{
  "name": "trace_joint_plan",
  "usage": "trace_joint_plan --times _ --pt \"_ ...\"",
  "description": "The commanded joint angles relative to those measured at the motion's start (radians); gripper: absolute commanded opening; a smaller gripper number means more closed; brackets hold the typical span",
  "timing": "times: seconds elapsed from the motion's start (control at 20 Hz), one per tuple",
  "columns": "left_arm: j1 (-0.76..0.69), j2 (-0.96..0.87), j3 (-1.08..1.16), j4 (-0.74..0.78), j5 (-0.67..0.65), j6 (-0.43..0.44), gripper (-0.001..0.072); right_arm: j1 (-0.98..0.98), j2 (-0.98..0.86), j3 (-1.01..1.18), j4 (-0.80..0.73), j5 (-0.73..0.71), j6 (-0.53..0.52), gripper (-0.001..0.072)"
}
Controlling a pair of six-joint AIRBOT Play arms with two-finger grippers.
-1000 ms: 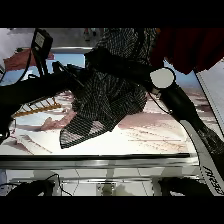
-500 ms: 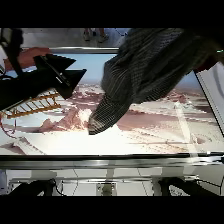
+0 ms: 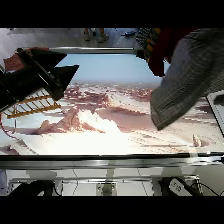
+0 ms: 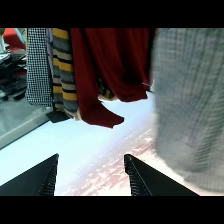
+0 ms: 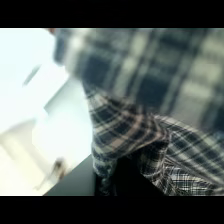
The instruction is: Fold the clothes and pants, and hang the long-sleeved shirts on hangers.
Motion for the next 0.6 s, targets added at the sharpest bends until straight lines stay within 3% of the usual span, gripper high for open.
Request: trace_joint_plan --times 0.0,0.3,0.55 --pt "0.001 0.003 -0.001 0.000 0.000 0.000 0.0502 -0.266 0.005 0.019 0.035 0.012 0.198 0.0049" --pt "0.001 0.003 -0.001 0.000 0.000 0.000 0.0501 -0.664 -0.031 0.019 0.343 0.068 0.280 0.0048" --pt "0.000 0.003 -0.001 0.000 0.000 -0.001 0.0499 -0.791 -0.101 0.019 0.575 0.159 0.294 0.0049"
